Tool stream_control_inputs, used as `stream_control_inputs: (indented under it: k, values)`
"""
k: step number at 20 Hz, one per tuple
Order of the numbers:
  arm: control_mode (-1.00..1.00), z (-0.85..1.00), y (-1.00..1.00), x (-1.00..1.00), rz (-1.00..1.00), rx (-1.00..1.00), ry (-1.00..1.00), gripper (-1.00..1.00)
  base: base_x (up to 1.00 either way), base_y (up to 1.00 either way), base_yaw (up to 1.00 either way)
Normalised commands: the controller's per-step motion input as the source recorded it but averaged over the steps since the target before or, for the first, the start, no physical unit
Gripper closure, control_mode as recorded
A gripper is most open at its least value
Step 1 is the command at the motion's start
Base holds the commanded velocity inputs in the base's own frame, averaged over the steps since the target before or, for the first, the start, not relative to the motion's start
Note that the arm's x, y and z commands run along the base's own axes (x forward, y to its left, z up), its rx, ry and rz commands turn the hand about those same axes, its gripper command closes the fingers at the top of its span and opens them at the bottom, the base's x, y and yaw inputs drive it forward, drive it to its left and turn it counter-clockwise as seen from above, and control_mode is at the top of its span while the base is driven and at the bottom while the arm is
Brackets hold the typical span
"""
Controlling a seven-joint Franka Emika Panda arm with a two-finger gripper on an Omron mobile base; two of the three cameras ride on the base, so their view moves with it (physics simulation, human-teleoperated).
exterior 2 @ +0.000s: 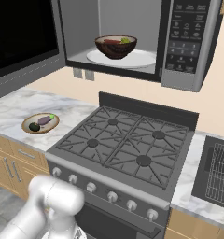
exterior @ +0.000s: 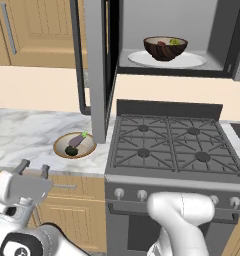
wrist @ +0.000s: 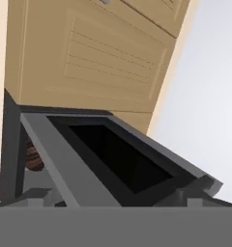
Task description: Place the bowl containing the broccoli and hot dog in the microwave. Close the microwave door and press the start button to microwave the meal.
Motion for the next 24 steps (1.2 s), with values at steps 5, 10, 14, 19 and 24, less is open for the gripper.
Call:
stream_control_inputs:
  k: [5,10,14,19,24]
  values:
    - [-1.00,0.10,0.25,0.16,-0.06,-0.03,0.06,-1.00,0.00,0.00,0.00]
    - [-1.00,0.33,0.10,0.26,-0.01,-0.04,0.16,-1.00,0.00,0.00,0.00]
    - [-1.00,0.42,0.00,0.32,-0.02,0.00,0.11,-1.00,0.00,0.00,0.00]
    - [-1.00,0.33,0.00,0.32,-0.09,0.00,0.08,-1.00,0.00,0.00,0.00]
    - [-1.00,0.10,-0.07,0.29,-0.09,0.02,0.03,-1.00,0.00,0.00,0.00]
